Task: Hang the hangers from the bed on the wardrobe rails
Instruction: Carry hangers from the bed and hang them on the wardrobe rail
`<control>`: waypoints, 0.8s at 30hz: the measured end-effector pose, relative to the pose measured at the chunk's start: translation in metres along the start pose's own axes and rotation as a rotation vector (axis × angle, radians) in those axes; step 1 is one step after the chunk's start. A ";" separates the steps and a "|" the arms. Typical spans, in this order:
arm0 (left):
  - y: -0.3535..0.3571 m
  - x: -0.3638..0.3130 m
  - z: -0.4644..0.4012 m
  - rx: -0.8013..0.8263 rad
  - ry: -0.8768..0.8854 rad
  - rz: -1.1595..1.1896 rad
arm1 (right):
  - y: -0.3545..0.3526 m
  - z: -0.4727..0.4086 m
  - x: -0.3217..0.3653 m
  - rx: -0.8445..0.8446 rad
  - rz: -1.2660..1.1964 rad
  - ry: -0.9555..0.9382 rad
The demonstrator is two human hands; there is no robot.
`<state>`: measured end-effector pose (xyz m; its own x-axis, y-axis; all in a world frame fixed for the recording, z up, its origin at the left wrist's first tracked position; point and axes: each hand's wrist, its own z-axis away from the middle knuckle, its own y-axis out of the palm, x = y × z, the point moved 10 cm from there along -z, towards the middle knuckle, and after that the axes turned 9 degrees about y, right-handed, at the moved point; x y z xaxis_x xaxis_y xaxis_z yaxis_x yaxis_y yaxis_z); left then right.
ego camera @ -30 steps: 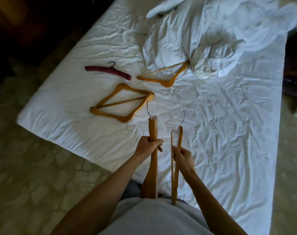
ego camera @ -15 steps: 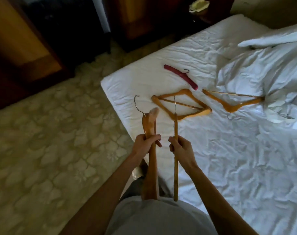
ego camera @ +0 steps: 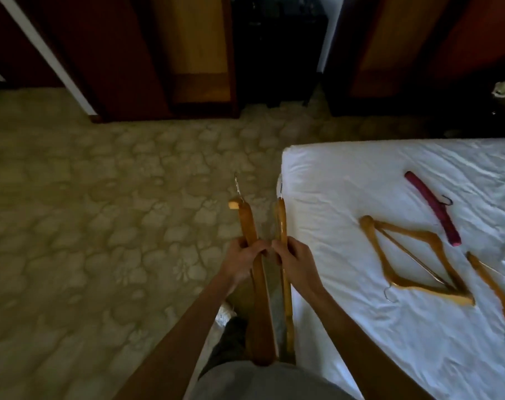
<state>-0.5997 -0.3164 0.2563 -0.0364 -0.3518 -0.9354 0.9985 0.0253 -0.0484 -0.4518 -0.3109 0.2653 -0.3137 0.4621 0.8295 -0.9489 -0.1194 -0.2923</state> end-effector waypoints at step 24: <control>-0.324 -0.140 -0.338 -0.131 0.095 -0.092 | 0.242 -0.302 0.282 0.145 0.034 -0.008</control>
<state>-0.9318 0.0408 0.2844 -0.1368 -0.2681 -0.9536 0.9773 0.1208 -0.1742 -0.7590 0.0558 0.2846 -0.3457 0.4483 0.8243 -0.9327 -0.2606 -0.2494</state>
